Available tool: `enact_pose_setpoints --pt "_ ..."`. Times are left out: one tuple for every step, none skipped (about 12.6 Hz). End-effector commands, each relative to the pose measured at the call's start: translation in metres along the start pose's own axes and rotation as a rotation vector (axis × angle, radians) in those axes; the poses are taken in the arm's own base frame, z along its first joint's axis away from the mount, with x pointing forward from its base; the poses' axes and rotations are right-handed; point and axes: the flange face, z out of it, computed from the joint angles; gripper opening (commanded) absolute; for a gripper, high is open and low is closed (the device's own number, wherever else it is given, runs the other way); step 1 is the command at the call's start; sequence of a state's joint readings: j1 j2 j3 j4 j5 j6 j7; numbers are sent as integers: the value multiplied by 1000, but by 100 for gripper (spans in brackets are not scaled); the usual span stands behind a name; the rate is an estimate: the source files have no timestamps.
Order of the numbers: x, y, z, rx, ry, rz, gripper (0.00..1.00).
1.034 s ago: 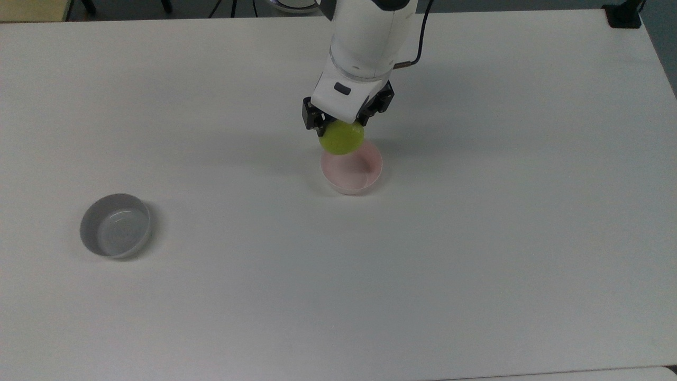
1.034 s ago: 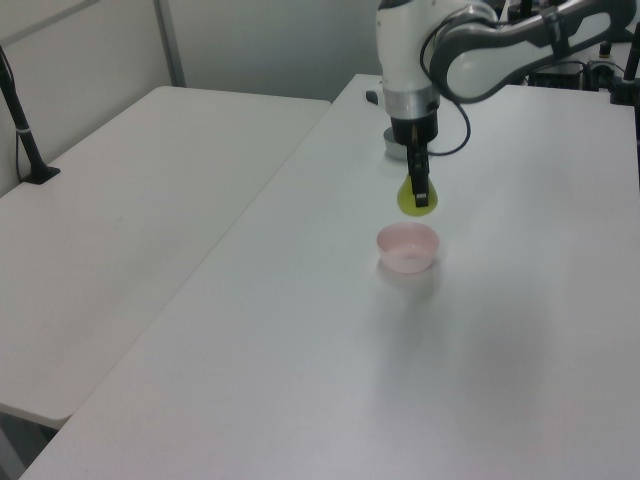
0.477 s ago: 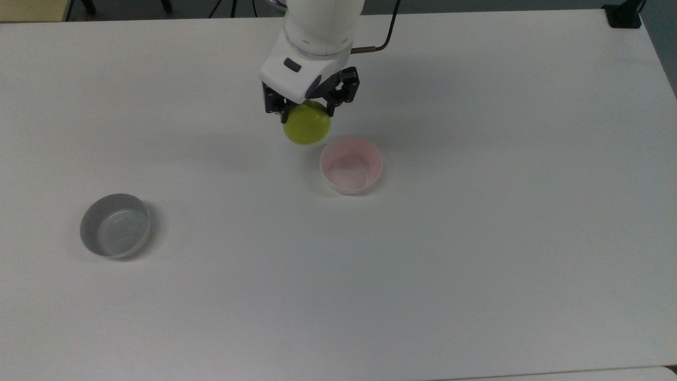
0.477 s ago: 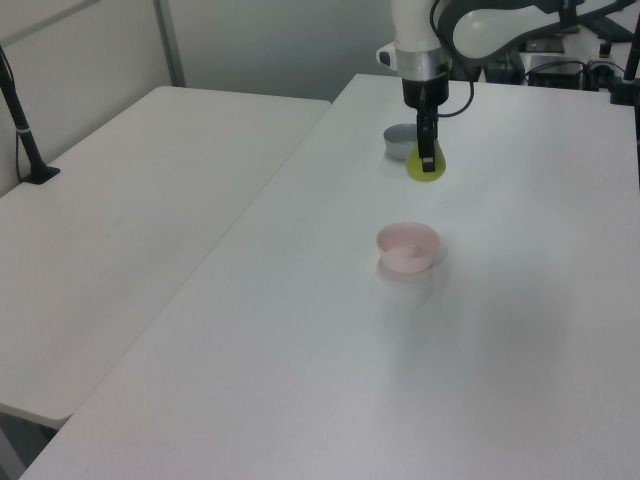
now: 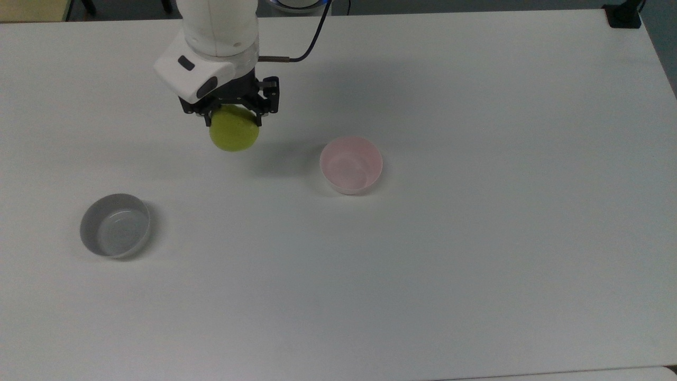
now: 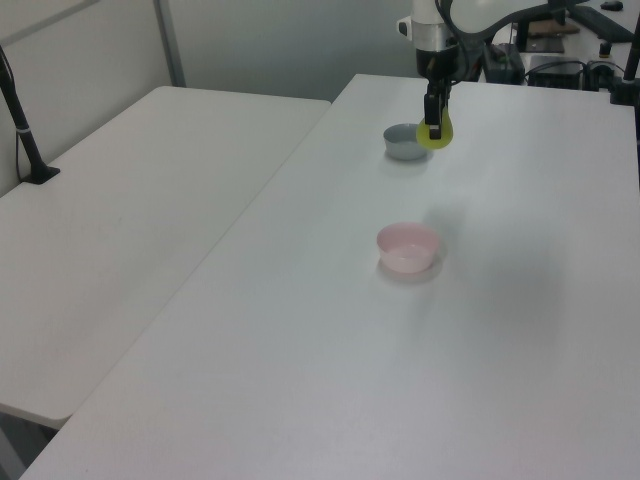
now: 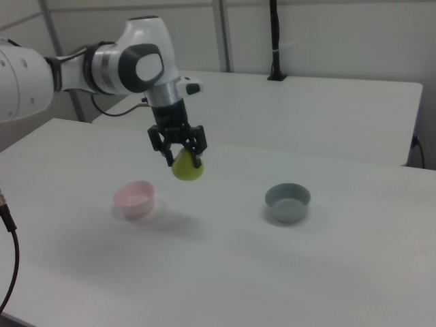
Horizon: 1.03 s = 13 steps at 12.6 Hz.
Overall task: Pick up a pear from the bowl
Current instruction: 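Lower the pear onto the table beside the pink bowl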
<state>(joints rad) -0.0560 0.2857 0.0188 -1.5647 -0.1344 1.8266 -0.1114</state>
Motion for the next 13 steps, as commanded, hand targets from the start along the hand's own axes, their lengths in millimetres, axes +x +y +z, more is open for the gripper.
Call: enact_pose_setpoints --pt "21 2 36 -1 30 -14 56" --pt "27 1 48 -5 39 -13 57" --pt "32 0 61 -10 45 -15 58" --pt "35 -1 75 -8 33 -18 58" --pt "35 -2 86 -7 15 -21 61" --pt "35 -6 101 -11 -10 -27 62" --pt "36 -8 113 -23 -27 -32 63" --pt "39 -10 117 -29 -21 -27 65" --pt "39 -10 120 -28 -21 -23 66" --pt "38 -11 122 -28 -24 -24 69" --pt "38 -11 123 -27 -25 -24 69" --pt "38 -12 123 -27 -25 -26 73" --pt "37 -12 125 -27 -30 -26 76"
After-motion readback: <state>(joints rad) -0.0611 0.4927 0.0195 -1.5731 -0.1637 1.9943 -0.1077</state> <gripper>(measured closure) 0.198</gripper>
